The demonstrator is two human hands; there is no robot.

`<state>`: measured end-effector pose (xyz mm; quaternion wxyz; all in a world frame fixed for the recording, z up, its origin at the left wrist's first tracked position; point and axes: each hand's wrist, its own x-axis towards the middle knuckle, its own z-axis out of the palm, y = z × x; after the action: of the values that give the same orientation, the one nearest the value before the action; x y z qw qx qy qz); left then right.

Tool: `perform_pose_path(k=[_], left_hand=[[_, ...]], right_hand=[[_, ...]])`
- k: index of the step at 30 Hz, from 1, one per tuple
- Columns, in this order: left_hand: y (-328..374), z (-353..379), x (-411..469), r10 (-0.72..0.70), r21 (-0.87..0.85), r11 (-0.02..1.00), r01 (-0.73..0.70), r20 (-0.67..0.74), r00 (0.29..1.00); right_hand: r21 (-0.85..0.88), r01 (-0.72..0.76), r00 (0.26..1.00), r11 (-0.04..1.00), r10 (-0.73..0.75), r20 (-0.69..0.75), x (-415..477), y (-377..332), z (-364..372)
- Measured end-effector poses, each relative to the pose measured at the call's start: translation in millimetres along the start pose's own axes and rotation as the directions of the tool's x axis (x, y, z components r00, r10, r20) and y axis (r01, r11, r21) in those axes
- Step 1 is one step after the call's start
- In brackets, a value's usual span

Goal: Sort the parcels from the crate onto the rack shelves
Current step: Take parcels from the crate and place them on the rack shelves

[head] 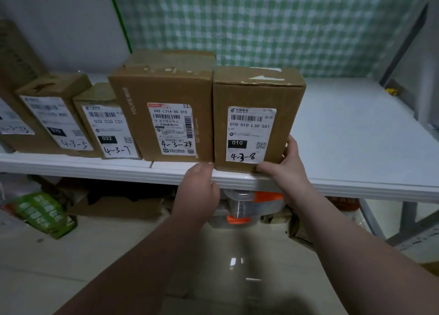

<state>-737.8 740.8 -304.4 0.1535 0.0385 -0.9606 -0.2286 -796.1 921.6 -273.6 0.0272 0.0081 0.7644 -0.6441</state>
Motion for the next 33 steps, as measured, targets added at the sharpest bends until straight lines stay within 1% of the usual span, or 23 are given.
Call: perform_pose_path(k=[3, 9, 21, 33], left_hand=[[0, -3, 2, 0.022, 0.052, 0.998, -0.023, 0.019, 1.0], [1, -6, 4, 0.058, 0.141, 0.988, -0.064, 0.051, 0.997], [5, -8, 8, 0.089, 0.189, 0.977, -0.099, 0.06, 0.994], [6, -9, 8, 0.092, 0.202, 0.974, -0.103, 0.061, 0.994]], right_hand=[[-0.054, 0.024, 0.999, 0.998, -0.026, -0.034, 0, -2, 6], [-0.106, 0.011, 0.997, 0.994, -0.019, -0.075, 3, -2, 10], [-0.172, -0.018, 0.989, 0.985, -0.008, -0.15, 9, -4, 16], [-0.186, -0.034, 0.987, 0.982, 0.004, -0.159, 14, -6, 22]])
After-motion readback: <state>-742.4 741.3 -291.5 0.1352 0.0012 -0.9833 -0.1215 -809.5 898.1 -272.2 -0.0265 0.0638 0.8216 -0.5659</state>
